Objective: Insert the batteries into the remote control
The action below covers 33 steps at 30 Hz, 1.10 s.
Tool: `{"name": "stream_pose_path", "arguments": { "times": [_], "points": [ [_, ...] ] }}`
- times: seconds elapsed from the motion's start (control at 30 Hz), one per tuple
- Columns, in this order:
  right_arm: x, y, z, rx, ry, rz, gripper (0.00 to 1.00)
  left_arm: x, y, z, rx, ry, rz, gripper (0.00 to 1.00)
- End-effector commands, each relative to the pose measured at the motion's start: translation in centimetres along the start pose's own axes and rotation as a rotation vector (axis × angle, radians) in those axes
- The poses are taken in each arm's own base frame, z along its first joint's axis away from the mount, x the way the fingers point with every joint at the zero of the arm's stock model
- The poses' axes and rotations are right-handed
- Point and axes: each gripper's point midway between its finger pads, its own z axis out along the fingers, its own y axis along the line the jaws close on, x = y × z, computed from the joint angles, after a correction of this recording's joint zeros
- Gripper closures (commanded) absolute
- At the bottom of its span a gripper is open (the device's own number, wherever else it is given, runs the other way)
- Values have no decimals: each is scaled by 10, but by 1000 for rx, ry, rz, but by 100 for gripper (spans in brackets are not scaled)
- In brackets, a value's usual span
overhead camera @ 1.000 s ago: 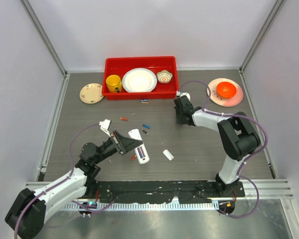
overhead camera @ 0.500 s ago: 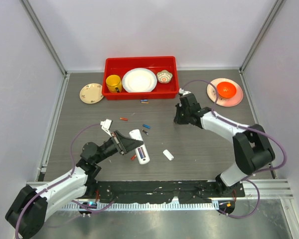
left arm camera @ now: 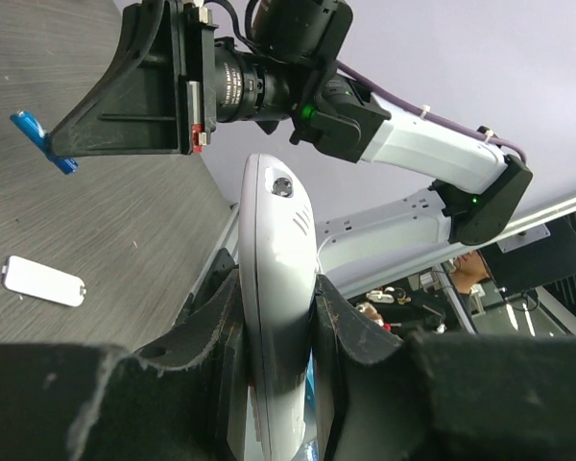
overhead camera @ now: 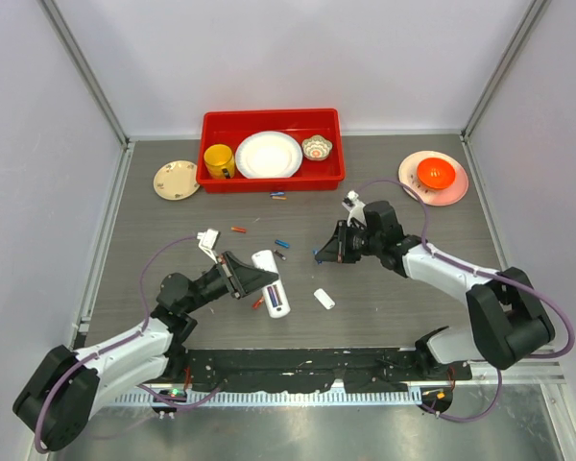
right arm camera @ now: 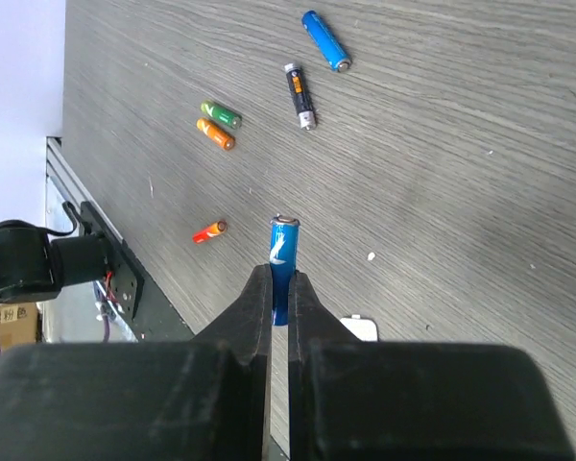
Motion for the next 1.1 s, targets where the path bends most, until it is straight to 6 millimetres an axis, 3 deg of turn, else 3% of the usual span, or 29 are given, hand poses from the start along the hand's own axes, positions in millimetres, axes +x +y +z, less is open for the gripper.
{"name": "stream_pose_path", "arguments": {
  "times": [0.0,0.07,0.13,0.23,0.27,0.33,0.4,0.43,0.47,0.5,0.6,0.67,0.7,0.77,0.8,0.87,0.9,1.0,1.07],
  "points": [
    [-28,14,-12,52,-117,-166,99,-9,-29,4,111,-6,62,100],
    [-18,5,-15,179,-122,-341,99,-8,-20,5,78,-11,58,100],
    [-26,-9,-24,313,-207,-417,99,-8,-13,4,56,-23,53,100],
    [-26,-13,-27,372,-270,-471,99,-9,-13,4,63,-32,58,100],
    [-36,-13,-30,392,-325,-484,99,-9,-12,4,62,-31,57,100],
    [-33,-19,-32,400,-349,-509,98,-10,-13,4,66,-33,59,100],
    [-38,-11,-33,351,-409,-557,96,-9,-14,4,70,-29,61,100],
    [-28,-16,-34,332,-408,-582,96,-9,-15,4,73,-29,64,100],
    [-31,-1,-34,254,-456,-627,97,-8,-14,3,70,-26,63,100],
    [-21,-10,-34,256,-454,-659,99,-8,-14,3,68,-26,64,100],
    [-41,-6,-46,314,-532,-609,99,-8,-15,2,67,-26,74,100],
    [-32,-30,-39,431,-413,-559,99,-8,-15,2,63,-28,82,100],
    [-58,-21,-45,492,-452,-514,99,-9,-15,2,63,-28,85,100],
    [-37,-58,-36,684,-257,-424,99,-9,-16,2,60,-25,87,100],
    [-65,-46,-40,745,-296,-393,99,-9,-16,3,60,-24,87,100],
    [-43,-67,-32,855,-121,-336,99,-9,-19,3,67,-21,86,100],
    [-51,-65,-32,877,-149,-292,99,-10,-18,3,65,-24,84,100],
    [-38,-66,-22,788,-247,16,99,-10,-19,3,67,-29,75,100],
    [-44,-55,-11,682,-390,236,99,-12,-21,2,70,-38,73,100]
  ]
}}
